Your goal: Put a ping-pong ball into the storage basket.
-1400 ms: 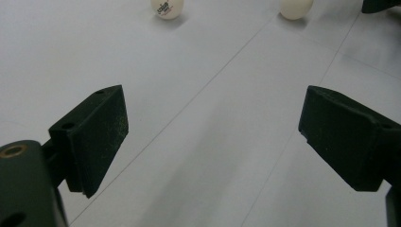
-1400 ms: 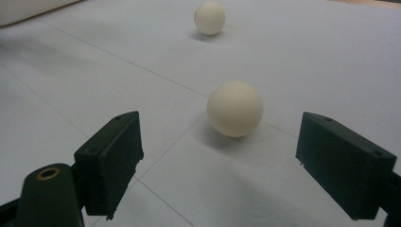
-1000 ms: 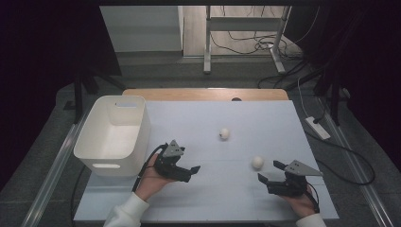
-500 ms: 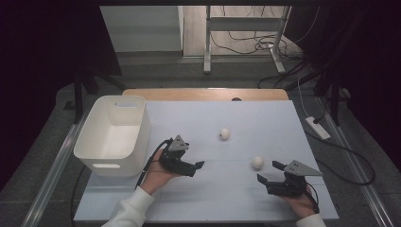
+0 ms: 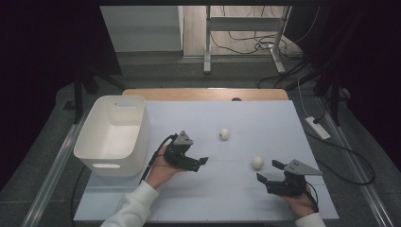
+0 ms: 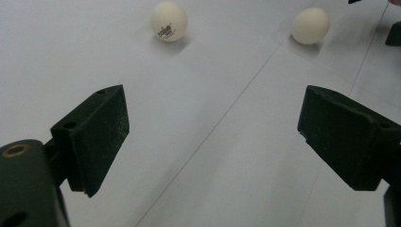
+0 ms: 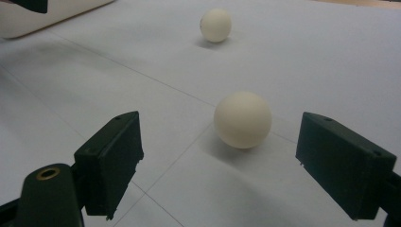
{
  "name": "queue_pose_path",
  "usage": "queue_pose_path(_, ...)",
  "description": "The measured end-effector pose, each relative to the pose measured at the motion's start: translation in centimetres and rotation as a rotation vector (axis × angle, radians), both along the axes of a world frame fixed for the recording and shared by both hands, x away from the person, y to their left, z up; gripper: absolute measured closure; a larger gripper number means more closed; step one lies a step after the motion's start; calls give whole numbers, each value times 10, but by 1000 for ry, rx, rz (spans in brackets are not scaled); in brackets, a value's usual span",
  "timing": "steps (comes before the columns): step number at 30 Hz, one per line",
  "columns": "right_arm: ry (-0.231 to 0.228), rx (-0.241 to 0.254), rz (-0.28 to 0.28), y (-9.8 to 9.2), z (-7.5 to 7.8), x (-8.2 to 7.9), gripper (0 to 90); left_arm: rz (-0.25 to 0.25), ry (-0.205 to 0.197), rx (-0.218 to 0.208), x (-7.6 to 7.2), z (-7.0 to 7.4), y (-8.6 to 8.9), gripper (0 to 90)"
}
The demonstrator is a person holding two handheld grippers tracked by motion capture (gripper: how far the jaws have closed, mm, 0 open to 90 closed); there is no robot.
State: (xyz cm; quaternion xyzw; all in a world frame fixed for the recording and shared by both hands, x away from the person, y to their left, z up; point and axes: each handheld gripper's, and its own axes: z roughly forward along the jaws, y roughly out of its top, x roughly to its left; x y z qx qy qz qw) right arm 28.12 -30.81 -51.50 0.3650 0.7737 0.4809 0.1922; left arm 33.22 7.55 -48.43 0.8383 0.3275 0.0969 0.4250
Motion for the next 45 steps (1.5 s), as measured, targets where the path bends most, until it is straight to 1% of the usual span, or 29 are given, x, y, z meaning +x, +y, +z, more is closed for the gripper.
queue_pose_path(2, -1, -1, 4, 0, 0, 0, 155, -7, 9, -2, 4, 1, -4, 106)
queue_pose_path(10, -1, 2, 3, -1, 1, -1, 155, -13, 13, 8, 15, 5, -14, 105)
queue_pose_path(16, -2, 4, 0, -1, 1, -1, 155, -20, 15, 12, 20, 7, -17, 105)
queue_pose_path(22, -2, 0, -1, -1, 1, -2, 155, -13, 30, -3, 26, 8, -18, 106)
queue_pose_path(26, -3, 3, 0, -1, 1, -1, 155, -13, 28, 5, 30, 9, -21, 106)
queue_pose_path(28, -3, 3, -1, -1, 1, -1, 155, -15, 29, 1, 32, 9, -23, 106)
queue_pose_path(35, 0, 6, -3, -1, 1, -1, 155, -21, 31, 2, 36, 8, -30, 107)
queue_pose_path(39, 1, 5, -2, -1, 1, -1, 155, -23, 38, 3, 40, 6, -34, 108)
queue_pose_path(42, 1, 5, -3, -1, 1, -1, 155, -18, 49, -7, 43, 4, -37, 108)
queue_pose_path(45, 2, 4, -5, -1, 1, -1, 155, -17, 55, 2, 47, 3, -39, 108)
